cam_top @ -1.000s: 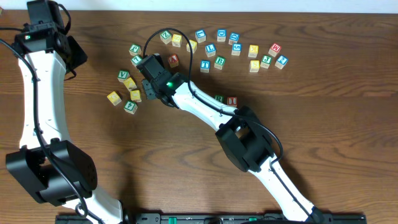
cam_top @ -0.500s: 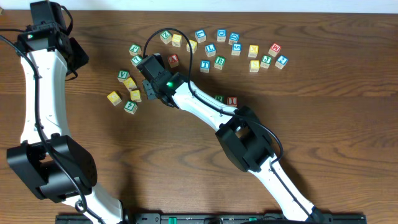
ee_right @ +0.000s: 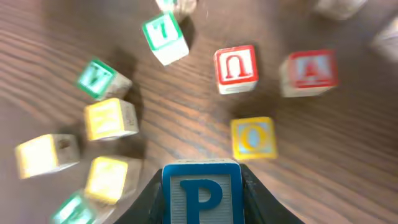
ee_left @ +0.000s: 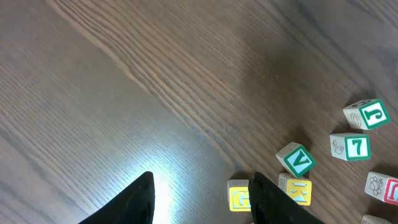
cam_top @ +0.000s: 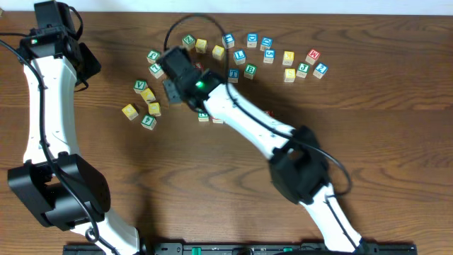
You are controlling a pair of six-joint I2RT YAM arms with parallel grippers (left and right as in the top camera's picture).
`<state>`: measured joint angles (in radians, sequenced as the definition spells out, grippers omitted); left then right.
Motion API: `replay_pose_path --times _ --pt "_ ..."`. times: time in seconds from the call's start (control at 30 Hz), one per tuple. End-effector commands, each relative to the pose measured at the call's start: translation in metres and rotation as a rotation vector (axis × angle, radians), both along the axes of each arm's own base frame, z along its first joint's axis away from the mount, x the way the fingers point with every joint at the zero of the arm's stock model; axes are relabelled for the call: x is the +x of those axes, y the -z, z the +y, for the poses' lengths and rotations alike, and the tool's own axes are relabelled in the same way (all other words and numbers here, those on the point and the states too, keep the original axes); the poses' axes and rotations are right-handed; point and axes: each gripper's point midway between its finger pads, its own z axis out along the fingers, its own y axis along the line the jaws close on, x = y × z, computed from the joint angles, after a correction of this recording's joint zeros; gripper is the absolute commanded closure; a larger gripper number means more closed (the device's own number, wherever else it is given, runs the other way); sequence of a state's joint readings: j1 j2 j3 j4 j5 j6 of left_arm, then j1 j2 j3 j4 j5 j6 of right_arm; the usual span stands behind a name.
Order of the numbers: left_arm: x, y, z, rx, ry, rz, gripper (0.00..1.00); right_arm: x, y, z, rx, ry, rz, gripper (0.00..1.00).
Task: Spell out NEURIPS
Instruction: 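Carry the blue P block to the right of the I block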
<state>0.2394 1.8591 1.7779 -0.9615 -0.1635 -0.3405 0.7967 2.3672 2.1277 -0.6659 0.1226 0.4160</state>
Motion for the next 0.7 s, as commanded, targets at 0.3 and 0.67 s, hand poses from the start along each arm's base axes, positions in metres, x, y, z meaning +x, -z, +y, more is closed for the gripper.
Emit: replay_pose_path --times 0.3,0.67 --pt "-0.004 0.01 0.0 -0.006 -0.009 0.032 0.51 -0.01 -0.128 -0.12 0.013 0.188 0.029 0.76" --pt "-0.006 0.011 -0.001 -0.008 -0.009 0.042 0.51 -0.032 -0.094 -0.236 -0.141 0.42 0.321 0.79"
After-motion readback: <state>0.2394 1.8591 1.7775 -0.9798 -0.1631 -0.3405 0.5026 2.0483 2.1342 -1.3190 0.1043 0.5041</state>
